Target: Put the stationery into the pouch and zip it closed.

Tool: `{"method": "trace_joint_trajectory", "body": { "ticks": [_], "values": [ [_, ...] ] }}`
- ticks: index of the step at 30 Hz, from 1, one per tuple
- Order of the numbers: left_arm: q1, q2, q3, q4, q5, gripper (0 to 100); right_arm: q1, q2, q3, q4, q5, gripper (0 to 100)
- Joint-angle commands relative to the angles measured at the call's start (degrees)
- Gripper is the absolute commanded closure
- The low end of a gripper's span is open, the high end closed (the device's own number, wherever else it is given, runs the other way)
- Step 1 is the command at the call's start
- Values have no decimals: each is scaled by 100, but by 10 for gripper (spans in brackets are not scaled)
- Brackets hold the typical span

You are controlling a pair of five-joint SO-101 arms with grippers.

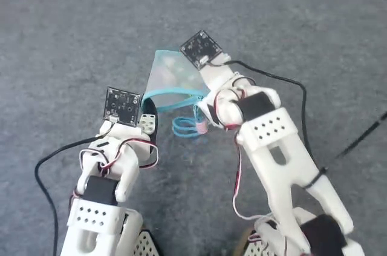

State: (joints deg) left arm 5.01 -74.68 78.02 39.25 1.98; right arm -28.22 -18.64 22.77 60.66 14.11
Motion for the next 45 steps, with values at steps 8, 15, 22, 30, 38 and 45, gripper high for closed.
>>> {"method": "trace_joint_trajectory", "body": {
  "ticks": [8, 15, 22, 30, 38, 45],
  "values": [
    [-1020, -1758, -497, 1029, 246, 798, 251, 1376, -1486, 497, -290, 991],
    [-580, -2620, -198, 1415, -53, 810, 207, 1226, -1521, 541, -510, 991],
    [1020, -1960, -13, 1530, -624, 785, -259, 470, -1486, 980, -589, 991],
    [1319, -492, -22, 756, -615, 754, -752, -251, -1468, 1534, -607, 991],
    [1319, -237, -40, 501, -615, 757, -910, -321, -879, 1200, -571, 991],
    [1143, -255, -22, 360, -615, 951, -813, -268, -809, 1226, -466, 991]
  ]
}}
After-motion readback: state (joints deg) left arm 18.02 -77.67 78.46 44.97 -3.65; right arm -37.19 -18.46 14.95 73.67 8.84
